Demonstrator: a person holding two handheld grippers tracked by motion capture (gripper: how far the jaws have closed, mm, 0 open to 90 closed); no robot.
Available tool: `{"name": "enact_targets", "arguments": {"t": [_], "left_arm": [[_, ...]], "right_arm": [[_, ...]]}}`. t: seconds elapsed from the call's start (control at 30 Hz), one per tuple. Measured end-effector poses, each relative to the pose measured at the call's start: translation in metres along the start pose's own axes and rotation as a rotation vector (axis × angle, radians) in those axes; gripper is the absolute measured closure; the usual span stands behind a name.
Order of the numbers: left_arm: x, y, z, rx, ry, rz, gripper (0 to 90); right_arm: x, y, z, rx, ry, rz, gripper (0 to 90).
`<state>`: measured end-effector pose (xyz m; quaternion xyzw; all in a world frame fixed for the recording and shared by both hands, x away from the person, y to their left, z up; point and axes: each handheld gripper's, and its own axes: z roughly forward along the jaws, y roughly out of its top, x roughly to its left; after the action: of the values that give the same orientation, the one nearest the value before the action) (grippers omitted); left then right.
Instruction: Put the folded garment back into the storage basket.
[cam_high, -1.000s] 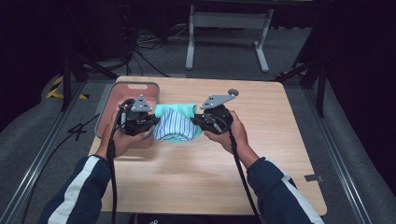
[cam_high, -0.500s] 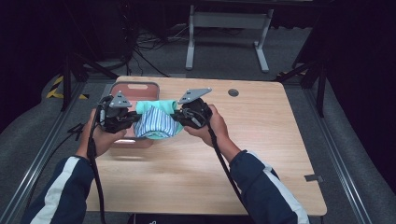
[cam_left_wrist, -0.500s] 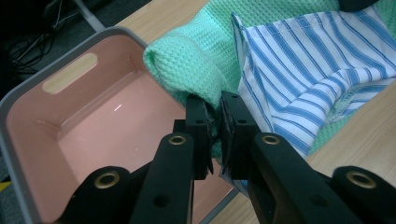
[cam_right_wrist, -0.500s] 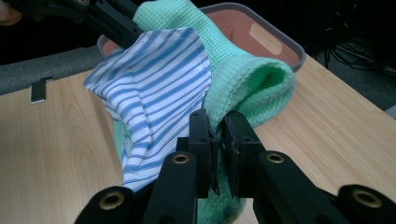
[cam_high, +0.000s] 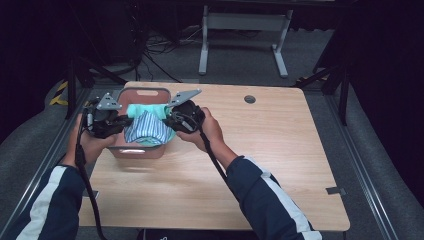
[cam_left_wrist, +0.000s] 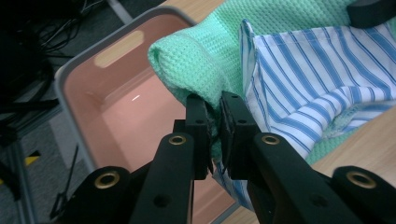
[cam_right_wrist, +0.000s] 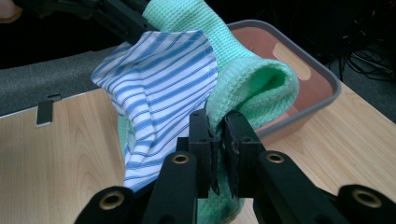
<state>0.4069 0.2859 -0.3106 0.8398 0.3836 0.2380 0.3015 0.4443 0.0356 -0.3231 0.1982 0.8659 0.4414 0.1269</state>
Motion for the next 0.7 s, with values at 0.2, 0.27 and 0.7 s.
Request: {"name": "enact_targets", "arguments": {"t": [0.2,0.27,0.7], "left_arm": [[0.020,-0.010,0.004,0.030,0.029,-0.038,82.6],[0.025,-0.013,0.006,0.039,0.036,-0.048,82.7],[0.039,-0.031,0.031,0.089,0.070,-0.101,82.5]], "right_arm": [[0.002,0.008,0.026,0.009,0.014,0.016,82.2],[0.002,0.010,0.034,0.017,0.016,0.018,82.2],[0.007,0.011,0.075,0.080,0.019,0.019,82.1]]}}
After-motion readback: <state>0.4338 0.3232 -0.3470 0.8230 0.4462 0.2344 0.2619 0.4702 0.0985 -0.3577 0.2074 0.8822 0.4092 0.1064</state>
